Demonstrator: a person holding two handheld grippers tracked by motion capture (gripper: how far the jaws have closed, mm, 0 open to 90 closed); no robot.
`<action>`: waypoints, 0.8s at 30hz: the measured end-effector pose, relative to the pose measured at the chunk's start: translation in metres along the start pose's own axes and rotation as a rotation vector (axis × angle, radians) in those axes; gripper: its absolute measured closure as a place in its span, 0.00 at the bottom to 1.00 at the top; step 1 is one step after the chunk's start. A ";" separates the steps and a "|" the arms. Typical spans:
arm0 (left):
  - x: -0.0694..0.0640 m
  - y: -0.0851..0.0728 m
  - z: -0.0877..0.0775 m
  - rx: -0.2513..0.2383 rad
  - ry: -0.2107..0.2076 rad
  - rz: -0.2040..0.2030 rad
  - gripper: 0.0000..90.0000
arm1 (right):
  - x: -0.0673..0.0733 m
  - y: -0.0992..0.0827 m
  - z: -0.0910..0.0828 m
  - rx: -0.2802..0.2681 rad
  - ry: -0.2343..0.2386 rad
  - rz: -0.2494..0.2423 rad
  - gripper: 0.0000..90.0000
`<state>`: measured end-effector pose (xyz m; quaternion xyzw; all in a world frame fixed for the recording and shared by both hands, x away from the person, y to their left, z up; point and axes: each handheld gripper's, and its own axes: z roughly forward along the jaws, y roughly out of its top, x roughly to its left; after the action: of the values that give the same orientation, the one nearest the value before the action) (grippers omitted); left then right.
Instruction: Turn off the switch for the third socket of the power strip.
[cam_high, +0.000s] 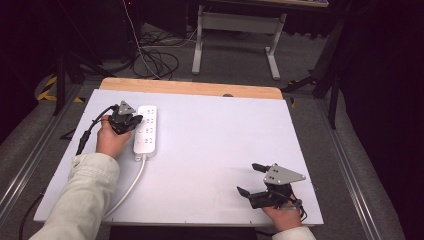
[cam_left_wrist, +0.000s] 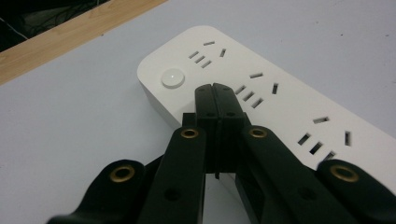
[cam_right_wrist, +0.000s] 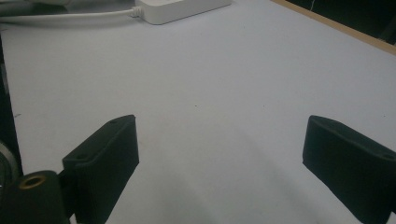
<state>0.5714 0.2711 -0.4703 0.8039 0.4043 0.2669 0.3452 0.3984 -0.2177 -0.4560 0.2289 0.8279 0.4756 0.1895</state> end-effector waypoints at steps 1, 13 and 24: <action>0.001 0.000 0.000 -0.001 -0.005 -0.005 1.00 | 0.000 0.000 0.000 0.000 0.001 0.003 0.12; 0.008 -0.001 -0.006 -0.011 -0.074 -0.100 1.00 | -0.001 -0.001 -0.001 -0.006 0.004 0.006 0.12; 0.020 0.007 -0.029 -0.076 -0.089 -0.139 1.00 | 0.000 0.001 -0.001 -0.005 0.000 0.001 0.12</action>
<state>0.5645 0.2945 -0.4441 0.7713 0.4328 0.2216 0.4107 0.3982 -0.2181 -0.4550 0.2288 0.8266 0.4779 0.1899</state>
